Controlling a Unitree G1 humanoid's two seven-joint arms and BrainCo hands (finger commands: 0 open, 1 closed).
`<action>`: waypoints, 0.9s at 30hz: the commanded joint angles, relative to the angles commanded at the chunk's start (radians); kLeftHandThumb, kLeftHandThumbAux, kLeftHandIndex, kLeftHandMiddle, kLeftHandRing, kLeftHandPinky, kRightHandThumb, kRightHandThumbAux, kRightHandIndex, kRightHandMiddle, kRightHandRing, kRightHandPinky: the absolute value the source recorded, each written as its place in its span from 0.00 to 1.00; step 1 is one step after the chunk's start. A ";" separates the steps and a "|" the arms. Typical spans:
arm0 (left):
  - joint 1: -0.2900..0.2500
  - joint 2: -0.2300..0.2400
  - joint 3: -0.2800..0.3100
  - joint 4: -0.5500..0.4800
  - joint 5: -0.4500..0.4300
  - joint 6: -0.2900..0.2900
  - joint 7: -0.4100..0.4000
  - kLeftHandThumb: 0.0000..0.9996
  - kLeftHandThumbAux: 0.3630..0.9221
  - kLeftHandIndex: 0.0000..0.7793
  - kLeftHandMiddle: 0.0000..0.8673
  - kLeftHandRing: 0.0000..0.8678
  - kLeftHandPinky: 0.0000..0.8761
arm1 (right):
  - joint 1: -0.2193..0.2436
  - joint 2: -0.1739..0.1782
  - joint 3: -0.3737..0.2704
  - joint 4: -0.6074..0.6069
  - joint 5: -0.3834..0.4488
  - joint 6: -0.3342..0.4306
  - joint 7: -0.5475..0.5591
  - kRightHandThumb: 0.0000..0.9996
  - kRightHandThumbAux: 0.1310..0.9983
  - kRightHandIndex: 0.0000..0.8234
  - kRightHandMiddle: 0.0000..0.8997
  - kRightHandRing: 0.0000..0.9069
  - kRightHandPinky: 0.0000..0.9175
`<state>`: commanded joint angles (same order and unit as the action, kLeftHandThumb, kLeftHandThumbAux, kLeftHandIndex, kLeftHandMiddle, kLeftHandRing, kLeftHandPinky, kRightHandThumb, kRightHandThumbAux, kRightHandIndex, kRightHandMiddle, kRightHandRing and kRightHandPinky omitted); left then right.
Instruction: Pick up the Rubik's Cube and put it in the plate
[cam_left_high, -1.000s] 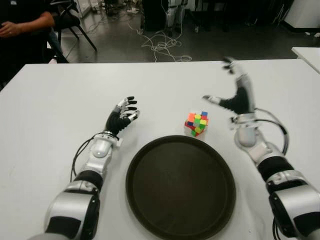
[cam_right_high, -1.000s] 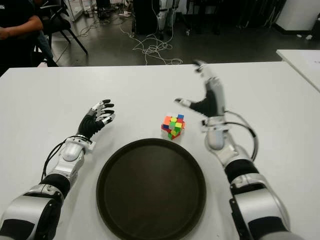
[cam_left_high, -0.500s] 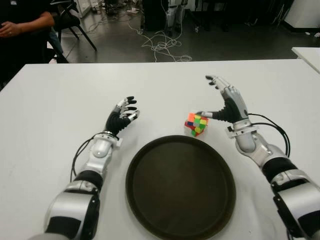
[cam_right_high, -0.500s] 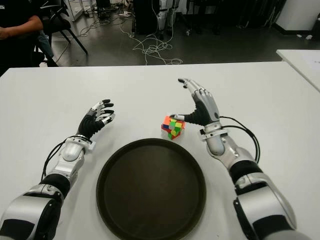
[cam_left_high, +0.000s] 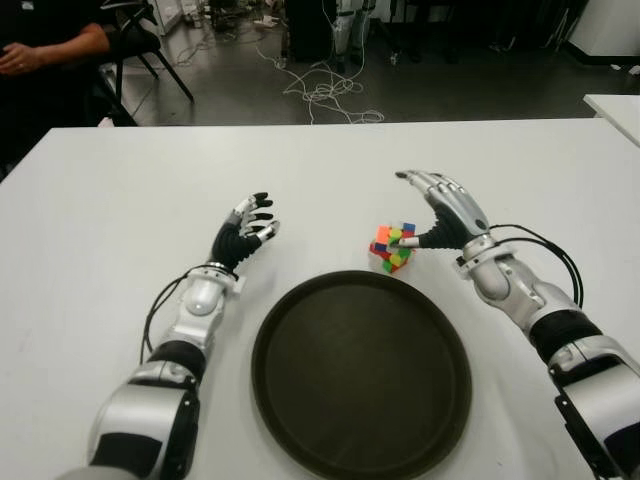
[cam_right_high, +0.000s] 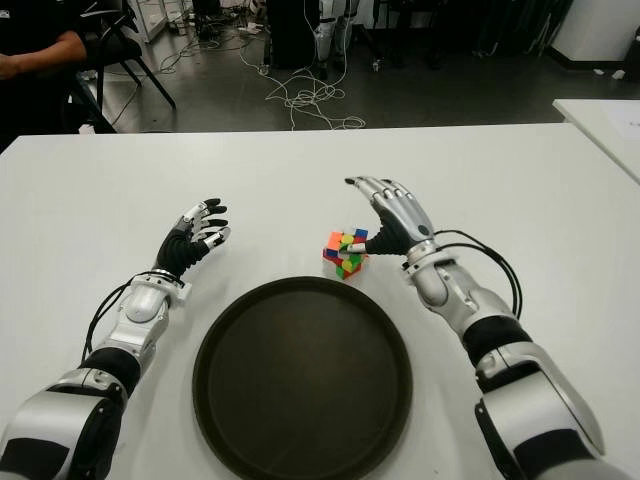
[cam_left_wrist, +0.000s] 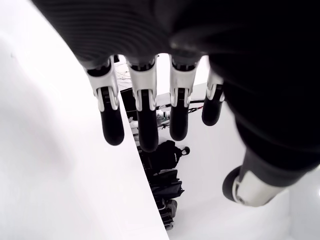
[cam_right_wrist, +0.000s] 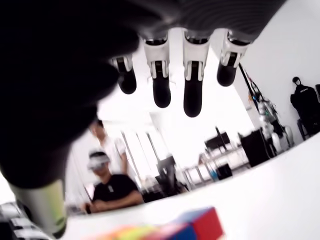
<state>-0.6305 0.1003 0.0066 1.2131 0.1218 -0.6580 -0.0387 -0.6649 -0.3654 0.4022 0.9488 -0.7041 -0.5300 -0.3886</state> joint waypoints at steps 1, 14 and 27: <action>0.000 0.000 0.000 0.000 0.000 -0.002 0.000 0.08 0.52 0.19 0.22 0.24 0.27 | 0.003 -0.003 0.004 -0.014 -0.004 0.018 0.016 0.00 0.70 0.14 0.18 0.20 0.17; -0.001 0.001 0.001 0.004 0.003 -0.012 -0.001 0.07 0.50 0.20 0.22 0.24 0.26 | 0.038 -0.022 0.031 -0.140 -0.015 0.147 0.115 0.00 0.75 0.13 0.17 0.17 0.13; -0.001 0.000 0.005 0.006 0.006 0.000 0.004 0.09 0.54 0.20 0.21 0.25 0.28 | 0.054 -0.027 0.038 -0.190 -0.016 0.216 0.163 0.00 0.73 0.13 0.16 0.16 0.13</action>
<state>-0.6320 0.1007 0.0119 1.2190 0.1276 -0.6576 -0.0342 -0.6109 -0.3924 0.4398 0.7590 -0.7201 -0.3145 -0.2251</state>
